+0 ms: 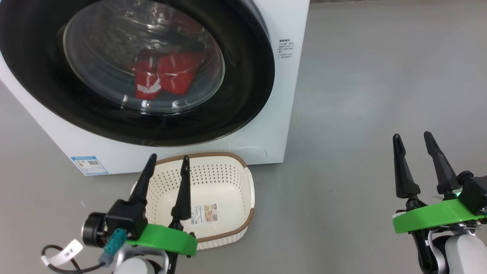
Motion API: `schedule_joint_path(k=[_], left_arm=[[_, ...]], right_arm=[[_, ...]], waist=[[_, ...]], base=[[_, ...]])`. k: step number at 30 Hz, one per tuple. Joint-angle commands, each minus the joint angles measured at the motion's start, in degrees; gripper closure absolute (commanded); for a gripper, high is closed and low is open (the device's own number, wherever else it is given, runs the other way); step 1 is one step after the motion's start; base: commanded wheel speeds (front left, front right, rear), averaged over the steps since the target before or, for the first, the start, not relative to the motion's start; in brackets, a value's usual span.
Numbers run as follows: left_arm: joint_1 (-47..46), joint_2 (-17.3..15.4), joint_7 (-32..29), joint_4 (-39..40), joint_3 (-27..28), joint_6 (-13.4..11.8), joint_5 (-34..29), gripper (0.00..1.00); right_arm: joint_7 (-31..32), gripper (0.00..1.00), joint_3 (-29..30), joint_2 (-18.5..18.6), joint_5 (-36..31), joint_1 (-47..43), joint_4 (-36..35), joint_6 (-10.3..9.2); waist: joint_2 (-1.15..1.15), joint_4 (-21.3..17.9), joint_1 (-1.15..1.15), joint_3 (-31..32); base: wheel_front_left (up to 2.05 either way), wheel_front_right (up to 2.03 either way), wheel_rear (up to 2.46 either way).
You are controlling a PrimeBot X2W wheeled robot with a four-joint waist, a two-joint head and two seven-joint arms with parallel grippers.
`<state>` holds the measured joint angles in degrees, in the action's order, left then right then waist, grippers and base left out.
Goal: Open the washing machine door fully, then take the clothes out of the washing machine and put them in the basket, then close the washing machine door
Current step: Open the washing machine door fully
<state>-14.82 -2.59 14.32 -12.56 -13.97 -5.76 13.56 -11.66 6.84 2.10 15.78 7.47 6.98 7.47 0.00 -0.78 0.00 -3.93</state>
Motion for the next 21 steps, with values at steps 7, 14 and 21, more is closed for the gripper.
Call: schedule_joint_path(k=[7, 14, 21], left_arm=[[-3.3, -0.5, 0.7, 4.2, 1.7, 0.4, -1.5, 0.00], [-4.5, -0.5, 0.7, 7.6, 1.3, 0.8, -2.3, 0.00], [-5.9, -0.7, 0.7, 10.4, 1.0, 2.4, -2.6, 0.00]], right_arm=[[-0.5, 0.00, -1.0, 0.8, 1.9, 4.8, -1.5, 0.02], [-1.2, 1.00, -1.4, 0.8, 8.3, 9.8, 1.2, 0.02], [-2.5, 1.00, -1.9, 0.8, 19.2, 17.5, 5.8, 0.02]], waist=[[0.00, 1.0, 0.00, -3.5], [0.00, 1.5, 0.00, -8.2], [0.00, 2.2, 0.00, -13.3]], base=[[0.00, 0.00, 0.00], [0.00, 0.00, 0.00], [0.00, 0.00, 0.00]])
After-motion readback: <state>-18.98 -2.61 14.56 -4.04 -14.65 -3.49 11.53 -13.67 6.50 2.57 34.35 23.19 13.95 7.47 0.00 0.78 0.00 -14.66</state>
